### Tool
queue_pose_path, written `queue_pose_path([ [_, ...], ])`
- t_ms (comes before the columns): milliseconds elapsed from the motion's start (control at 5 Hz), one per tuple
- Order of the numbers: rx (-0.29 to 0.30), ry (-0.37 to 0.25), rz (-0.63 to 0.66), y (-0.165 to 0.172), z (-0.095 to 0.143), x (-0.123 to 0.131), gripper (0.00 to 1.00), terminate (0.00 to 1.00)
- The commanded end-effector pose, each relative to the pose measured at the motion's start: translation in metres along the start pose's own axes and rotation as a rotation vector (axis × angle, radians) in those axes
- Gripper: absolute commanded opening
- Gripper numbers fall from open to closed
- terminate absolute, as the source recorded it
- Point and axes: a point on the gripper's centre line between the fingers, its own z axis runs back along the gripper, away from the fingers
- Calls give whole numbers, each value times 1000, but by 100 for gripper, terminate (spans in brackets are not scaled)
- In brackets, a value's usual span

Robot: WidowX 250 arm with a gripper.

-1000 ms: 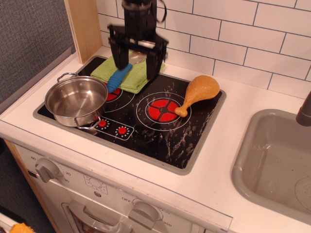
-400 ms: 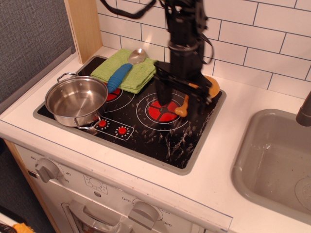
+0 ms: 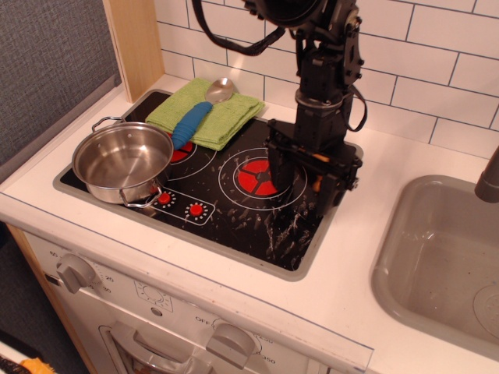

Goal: Place the drumstick inside the pot

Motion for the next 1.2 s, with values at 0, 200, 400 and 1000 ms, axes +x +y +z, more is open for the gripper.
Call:
queue_pose_path([
  [0, 18, -37, 38, 9, 13, 6, 100, 0],
  [200, -26, -43, 25, 1, 14, 11, 100, 0],
  [400, -32, -83, 28, -15, 30, 3, 100, 0],
  [1000, 117, -70, 493, -45, 26, 40, 100, 0],
])
